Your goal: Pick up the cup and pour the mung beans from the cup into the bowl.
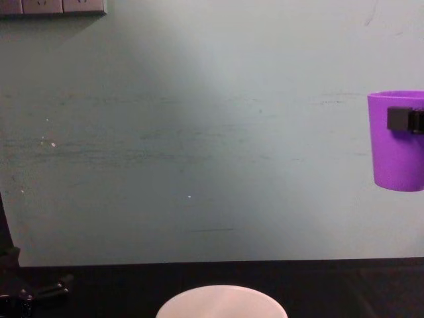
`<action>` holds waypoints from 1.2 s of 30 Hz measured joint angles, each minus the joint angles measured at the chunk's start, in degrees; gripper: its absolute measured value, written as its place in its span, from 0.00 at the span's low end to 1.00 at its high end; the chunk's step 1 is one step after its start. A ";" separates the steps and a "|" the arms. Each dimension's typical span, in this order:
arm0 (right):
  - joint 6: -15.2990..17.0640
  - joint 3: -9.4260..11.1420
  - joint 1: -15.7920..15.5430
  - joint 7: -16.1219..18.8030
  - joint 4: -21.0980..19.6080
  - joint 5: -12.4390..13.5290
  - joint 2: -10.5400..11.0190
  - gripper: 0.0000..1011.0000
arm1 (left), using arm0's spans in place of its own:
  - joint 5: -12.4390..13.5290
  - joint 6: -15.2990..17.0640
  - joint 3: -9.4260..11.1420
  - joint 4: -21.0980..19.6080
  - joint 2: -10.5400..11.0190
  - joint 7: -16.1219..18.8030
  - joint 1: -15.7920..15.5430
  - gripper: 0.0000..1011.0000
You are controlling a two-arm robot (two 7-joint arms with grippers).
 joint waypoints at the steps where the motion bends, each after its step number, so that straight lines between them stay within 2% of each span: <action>1: 0.00 0.00 0.00 0.00 0.00 0.00 0.00 0.71 | 0.00 0.00 0.00 0.00 0.00 0.00 0.00 0.99; 36: 0.00 0.00 0.00 0.00 0.00 0.00 0.00 0.71 | 0.00 0.00 0.00 0.00 0.00 0.00 0.00 0.99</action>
